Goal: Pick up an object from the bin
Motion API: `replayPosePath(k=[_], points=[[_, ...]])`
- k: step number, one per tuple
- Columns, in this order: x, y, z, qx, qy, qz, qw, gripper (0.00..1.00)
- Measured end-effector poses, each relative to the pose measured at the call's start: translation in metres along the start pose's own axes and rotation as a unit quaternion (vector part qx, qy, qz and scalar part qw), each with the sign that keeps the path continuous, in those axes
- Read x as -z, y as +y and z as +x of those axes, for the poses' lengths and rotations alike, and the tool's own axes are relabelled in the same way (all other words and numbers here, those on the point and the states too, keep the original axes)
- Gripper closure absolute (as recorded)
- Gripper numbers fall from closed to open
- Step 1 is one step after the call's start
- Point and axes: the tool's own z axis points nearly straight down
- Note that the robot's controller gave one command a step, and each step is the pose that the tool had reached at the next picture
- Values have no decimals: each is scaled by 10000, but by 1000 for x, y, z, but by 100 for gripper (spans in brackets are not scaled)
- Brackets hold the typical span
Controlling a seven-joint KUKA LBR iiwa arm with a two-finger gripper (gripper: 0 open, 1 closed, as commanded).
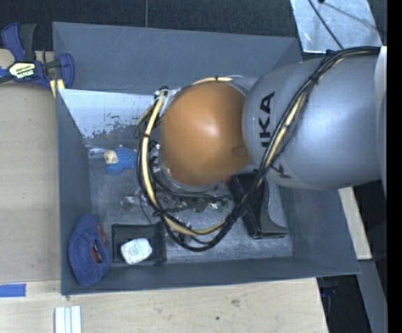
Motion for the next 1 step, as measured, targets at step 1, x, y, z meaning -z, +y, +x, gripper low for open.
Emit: replayPosePath(k=[1], points=[[-100,0,23,540,37,-21,9985,0]])
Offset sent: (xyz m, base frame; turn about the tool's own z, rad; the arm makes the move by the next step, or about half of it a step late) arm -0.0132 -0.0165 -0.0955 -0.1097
